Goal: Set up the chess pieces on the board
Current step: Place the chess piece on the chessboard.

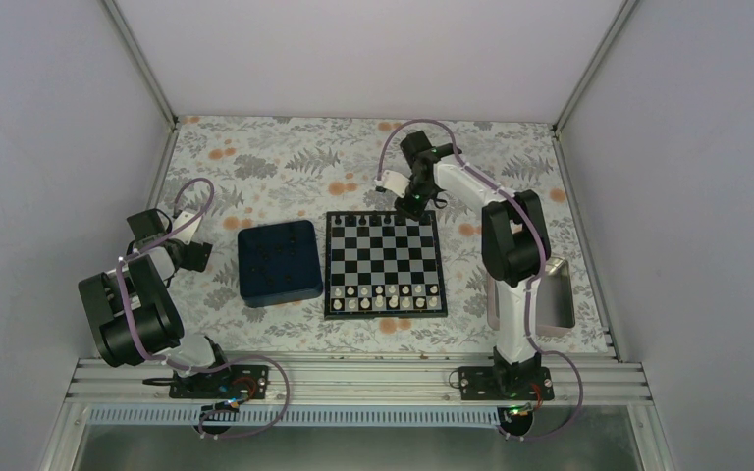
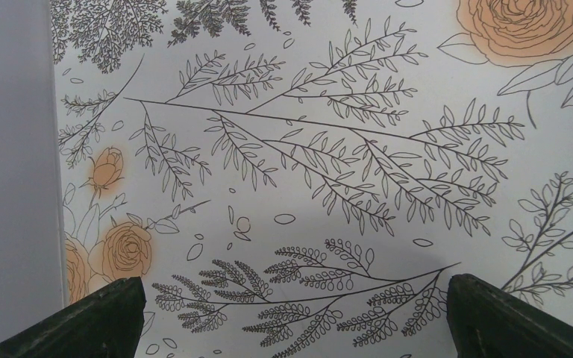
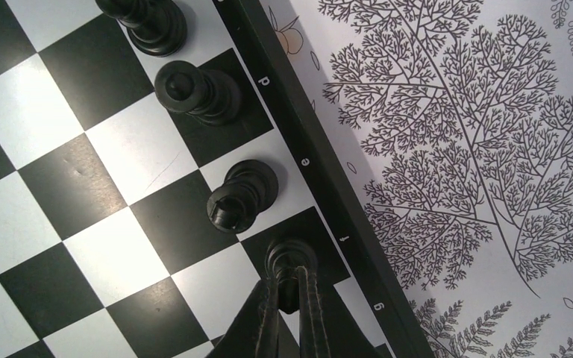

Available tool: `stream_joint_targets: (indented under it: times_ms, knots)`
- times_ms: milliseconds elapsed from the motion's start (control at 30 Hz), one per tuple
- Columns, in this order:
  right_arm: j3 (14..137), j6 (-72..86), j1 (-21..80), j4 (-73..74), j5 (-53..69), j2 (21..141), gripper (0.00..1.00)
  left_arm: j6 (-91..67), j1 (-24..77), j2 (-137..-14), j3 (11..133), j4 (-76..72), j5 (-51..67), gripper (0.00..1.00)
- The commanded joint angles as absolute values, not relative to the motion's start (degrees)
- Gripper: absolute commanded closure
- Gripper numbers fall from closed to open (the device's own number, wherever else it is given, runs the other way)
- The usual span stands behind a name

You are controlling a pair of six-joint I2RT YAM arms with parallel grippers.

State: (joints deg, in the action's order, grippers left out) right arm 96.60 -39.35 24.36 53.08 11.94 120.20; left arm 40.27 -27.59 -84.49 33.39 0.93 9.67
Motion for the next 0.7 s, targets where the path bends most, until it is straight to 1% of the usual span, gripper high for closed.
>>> stream_joint_targets:
  times_ms: [0,67,133,200,267,400,533,667]
  knots:
    - [96.59,-39.99,23.68,52.55,12.95,121.43,0.95,40.80,-27.93,-84.66,33.13,1.27,11.02,0.00]
    - [96.45,-39.99,23.66,52.54,12.93,121.63,0.94,40.78,-27.90,-84.74,33.15,1.31,10.99,0.00]
    - [96.19,-39.95,23.64,52.34,12.71,121.66,0.91,40.79,-27.94,-84.90,33.20,1.32,10.99,0.00]
    - [96.00,-39.82,23.60,51.97,12.28,121.33,0.84,40.78,-27.87,-84.89,33.23,1.27,10.99,0.00]
    - [96.03,-39.82,23.51,51.77,12.12,120.54,0.73,40.79,-27.93,-84.81,33.17,1.32,10.99,0.00]
    - [97.85,-39.52,23.54,52.60,12.21,118.51,0.61,40.86,-27.94,-84.89,33.18,1.25,10.94,0.00]
    - [102.60,-39.20,24.15,55.03,12.02,116.70,0.57,40.87,-27.95,-84.77,33.06,1.13,10.99,0.00]
    - [107.06,-39.75,26.96,57.07,11.41,116.15,0.54,40.87,-27.88,-84.88,32.98,1.04,11.10,0.00]
